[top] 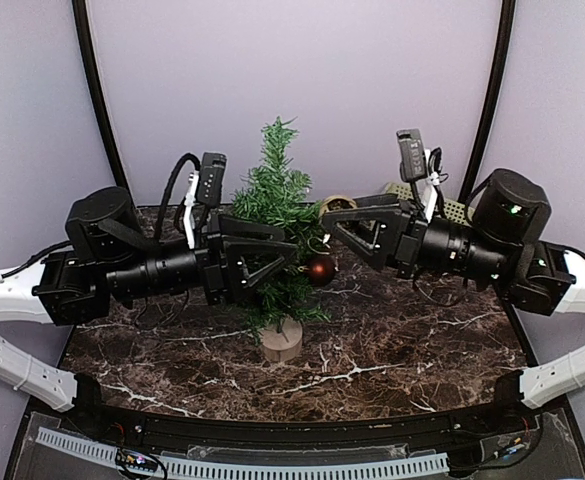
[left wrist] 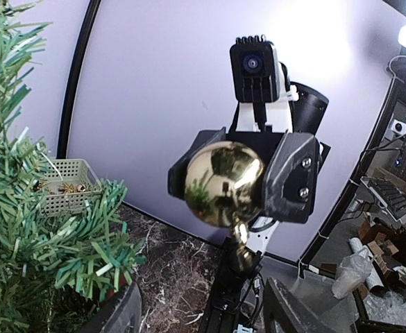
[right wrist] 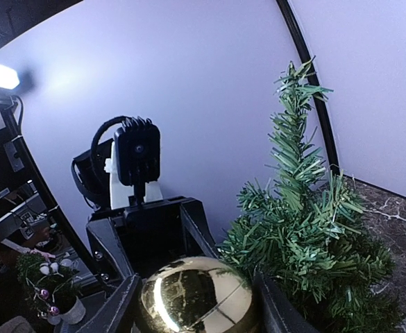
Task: Decorate the small christmas tree
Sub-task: Hang the ornament ball on the branch.
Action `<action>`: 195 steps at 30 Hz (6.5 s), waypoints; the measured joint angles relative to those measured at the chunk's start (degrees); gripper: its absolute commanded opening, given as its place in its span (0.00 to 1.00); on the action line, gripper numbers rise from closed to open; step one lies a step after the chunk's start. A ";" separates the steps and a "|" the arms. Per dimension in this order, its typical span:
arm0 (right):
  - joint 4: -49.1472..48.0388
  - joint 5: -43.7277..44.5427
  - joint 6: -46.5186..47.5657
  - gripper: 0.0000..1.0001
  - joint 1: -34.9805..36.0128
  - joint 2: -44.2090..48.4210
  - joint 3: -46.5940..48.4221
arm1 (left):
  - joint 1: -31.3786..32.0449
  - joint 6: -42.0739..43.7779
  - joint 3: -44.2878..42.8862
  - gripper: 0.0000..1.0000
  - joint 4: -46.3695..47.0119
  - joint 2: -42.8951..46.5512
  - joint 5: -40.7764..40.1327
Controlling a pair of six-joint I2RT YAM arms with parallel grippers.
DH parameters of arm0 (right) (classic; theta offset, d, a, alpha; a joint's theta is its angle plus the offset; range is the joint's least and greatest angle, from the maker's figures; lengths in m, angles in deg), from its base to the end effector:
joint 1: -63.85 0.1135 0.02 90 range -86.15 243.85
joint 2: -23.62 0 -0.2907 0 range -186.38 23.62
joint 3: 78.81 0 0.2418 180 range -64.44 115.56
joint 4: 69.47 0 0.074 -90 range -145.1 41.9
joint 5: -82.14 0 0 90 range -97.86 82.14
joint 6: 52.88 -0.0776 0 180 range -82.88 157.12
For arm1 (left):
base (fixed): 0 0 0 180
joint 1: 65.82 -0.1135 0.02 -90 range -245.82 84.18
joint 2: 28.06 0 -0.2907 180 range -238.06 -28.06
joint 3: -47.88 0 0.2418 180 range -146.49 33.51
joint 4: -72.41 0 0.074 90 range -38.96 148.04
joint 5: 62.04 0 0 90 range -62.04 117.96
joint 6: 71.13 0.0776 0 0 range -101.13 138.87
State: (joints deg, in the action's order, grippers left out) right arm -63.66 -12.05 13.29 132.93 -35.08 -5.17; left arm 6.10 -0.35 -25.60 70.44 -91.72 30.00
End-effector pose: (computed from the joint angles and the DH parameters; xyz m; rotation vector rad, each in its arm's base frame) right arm 0.0847 0.2375 0.4483 -0.6631 1.4168 1.3688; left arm 0.0841 -0.2665 0.4360 0.7281 1.3975 -1.3105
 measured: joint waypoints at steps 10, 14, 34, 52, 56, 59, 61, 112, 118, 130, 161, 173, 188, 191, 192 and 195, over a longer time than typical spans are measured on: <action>-3.63 2.95 1.49 0.47 1.79 -5.46 0.09 | 0.00 -2.69 0.00 0.53 0.83 -0.74 2.91; -5.18 3.04 1.53 0.48 1.86 -5.46 0.17 | 0.00 -3.48 0.00 0.43 0.85 -0.94 3.43; -6.27 3.41 2.14 0.48 2.19 -5.46 0.94 | 0.00 -5.60 0.00 0.00 3.34 -0.94 2.97; -7.74 10.32 4.13 0.48 2.93 -8.98 1.97 | -0.85 -5.42 0.17 0.00 -4.07 3.34 -4.04; -8.31 11.43 4.59 0.48 3.06 -9.18 2.05 | -1.44 -5.16 0.15 0.00 -5.51 3.23 -4.00; -9.03 12.02 4.74 0.48 3.10 -9.18 2.05 | -1.97 -4.90 -0.24 0.00 -6.21 2.49 -3.43; -9.42 12.26 4.76 0.48 3.17 -9.18 2.05 | -2.21 -4.72 -0.90 0.00 -6.60 1.81 -3.04; -10.67 20.63 7.30 0.49 3.32 -12.04 3.87 | -6.82 -3.56 -2.69 0.00 -6.58 -0.63 -0.04; -10.27 20.98 7.30 0.49 3.32 -12.07 3.87 | -6.82 -3.56 -2.67 0.00 -7.04 -1.51 -0.07; -9.79 22.71 7.74 0.49 3.32 -13.09 3.89 | -6.84 -3.56 -2.69 0.00 -7.85 -1.75 -2.19; -10.86 23.17 10.08 0.49 3.37 -14.67 6.29 | -7.15 -2.36 -3.76 0.00 -6.64 -1.03 -3.21; -11.06 23.15 10.08 0.49 3.37 -14.29 6.29 | -7.17 -2.43 -3.89 0.00 -6.38 -0.96 -3.28; -9.40 26.25 9.94 0.49 3.43 -15.30 6.29 | -8.11 -4.02 -5.38 0.00 -7.76 -1.42 -3.72; -8.94 26.95 9.86 0.49 3.43 -15.30 6.29 | -8.41 -4.61 -5.38 0.00 -8.81 -1.73 -3.87; -8.81 27.15 9.86 0.49 3.48 -15.30 6.29 | -8.46 -4.94 -5.38 0.00 -9.33 -1.97 -3.93; -8.28 27.63 9.84 0.50 3.65 -15.30 6.29 | -8.63 -5.46 -5.53 0.00 -10.23 -2.71 -4.15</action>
State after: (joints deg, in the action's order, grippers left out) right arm -71.94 15.58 23.12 136.58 -50.38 1.12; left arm -2.54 -5.81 -31.13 60.21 -94.43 25.85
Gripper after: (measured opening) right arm 0.495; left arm 0.009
